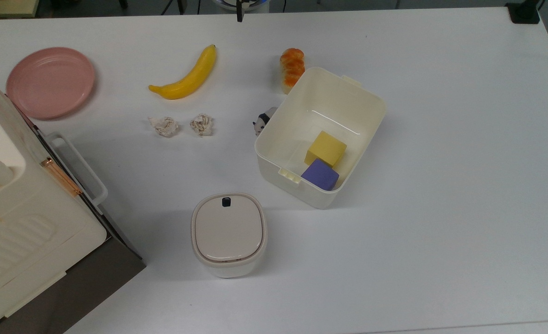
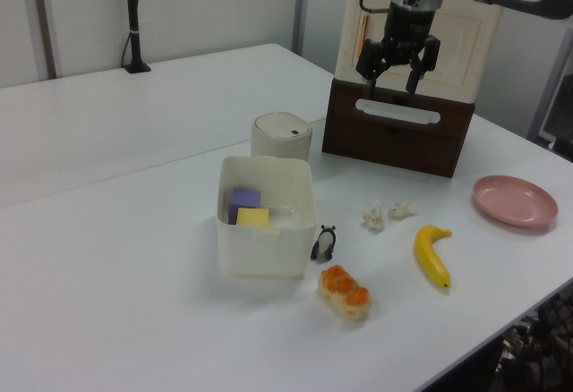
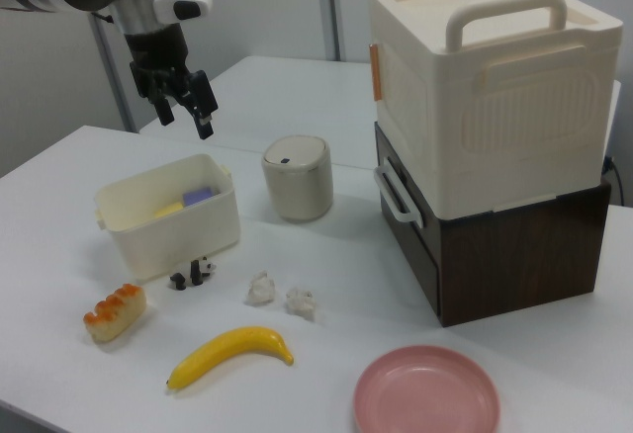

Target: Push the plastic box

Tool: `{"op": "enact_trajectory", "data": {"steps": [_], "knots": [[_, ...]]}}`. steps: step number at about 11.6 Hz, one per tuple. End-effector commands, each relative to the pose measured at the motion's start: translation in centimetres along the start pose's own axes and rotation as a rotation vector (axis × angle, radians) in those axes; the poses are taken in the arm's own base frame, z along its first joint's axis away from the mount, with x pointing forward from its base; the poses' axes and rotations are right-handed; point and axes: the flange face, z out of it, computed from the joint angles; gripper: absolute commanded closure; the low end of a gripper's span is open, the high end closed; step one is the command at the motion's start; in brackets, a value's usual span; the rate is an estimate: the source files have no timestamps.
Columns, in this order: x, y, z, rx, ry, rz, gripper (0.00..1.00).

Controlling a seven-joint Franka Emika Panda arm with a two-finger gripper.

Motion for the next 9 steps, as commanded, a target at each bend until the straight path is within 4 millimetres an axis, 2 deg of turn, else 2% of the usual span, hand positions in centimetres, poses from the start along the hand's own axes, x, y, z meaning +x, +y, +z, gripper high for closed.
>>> {"op": "enact_trajectory", "data": {"steps": [1,9], "knots": [[-1.09,-0.37,0.01,0.041,-0.078,-0.156,0.0],[-1.37,-0.4,-0.17,0.056,-0.092,-0.166,0.0]]}}
